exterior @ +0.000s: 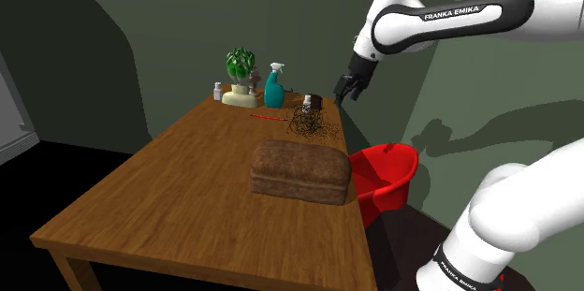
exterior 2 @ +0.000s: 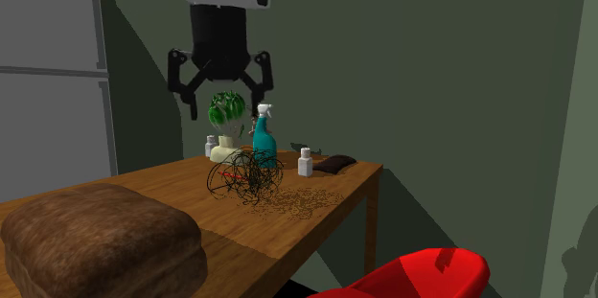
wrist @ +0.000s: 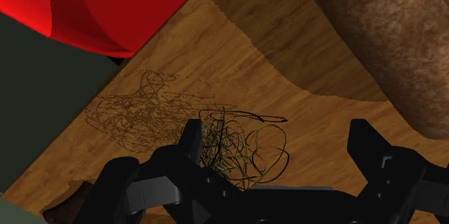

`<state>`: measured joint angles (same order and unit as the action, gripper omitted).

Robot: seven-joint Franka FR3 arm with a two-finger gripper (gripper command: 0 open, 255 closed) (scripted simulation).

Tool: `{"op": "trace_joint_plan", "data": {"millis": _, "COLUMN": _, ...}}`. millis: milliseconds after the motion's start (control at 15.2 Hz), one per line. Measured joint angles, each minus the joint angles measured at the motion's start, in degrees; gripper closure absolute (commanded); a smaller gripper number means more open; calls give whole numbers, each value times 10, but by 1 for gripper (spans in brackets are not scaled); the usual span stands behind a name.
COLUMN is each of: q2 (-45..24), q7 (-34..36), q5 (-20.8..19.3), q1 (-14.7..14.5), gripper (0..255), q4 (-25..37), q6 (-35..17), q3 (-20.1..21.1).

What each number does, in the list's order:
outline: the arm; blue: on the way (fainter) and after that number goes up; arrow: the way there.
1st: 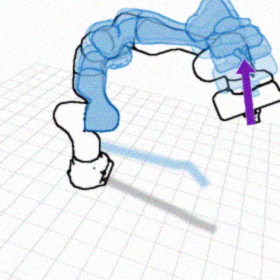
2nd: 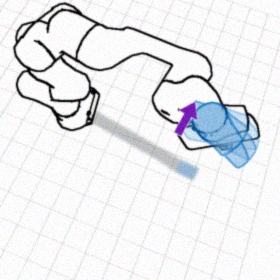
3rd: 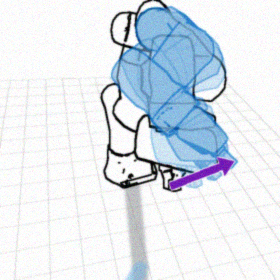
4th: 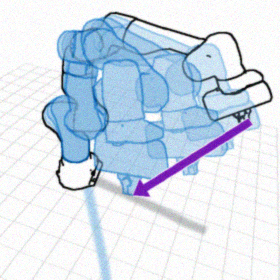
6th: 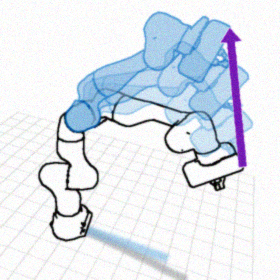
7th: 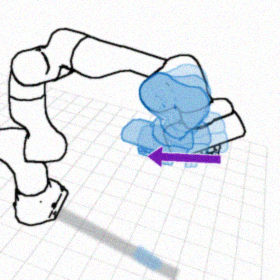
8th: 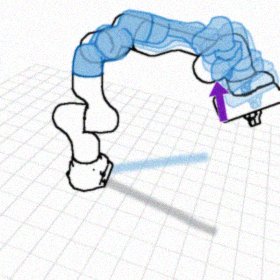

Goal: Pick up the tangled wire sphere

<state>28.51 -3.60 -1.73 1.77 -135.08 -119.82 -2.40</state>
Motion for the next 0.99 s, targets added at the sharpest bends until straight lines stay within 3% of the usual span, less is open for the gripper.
{"op": "trace_joint_plan", "data": {"millis": 396, "q2": -121, "q7": 40, "q5": -20, "q1": 13, "gripper": 0, "q4": 27, "q6": -119, "q3": 9}}
{"op": "trace_joint_plan", "data": {"millis": 726, "q2": -220, "q7": 71, "q5": -44, "q1": 26, "gripper": 0, "q4": 80, "q6": -186, "q3": 8}}
{"op": "trace_joint_plan", "data": {"millis": 990, "q2": -246, "q7": 81, "q5": -51, "q1": 28, "gripper": 0, "q4": 73, "q6": -222, "q3": 8}}
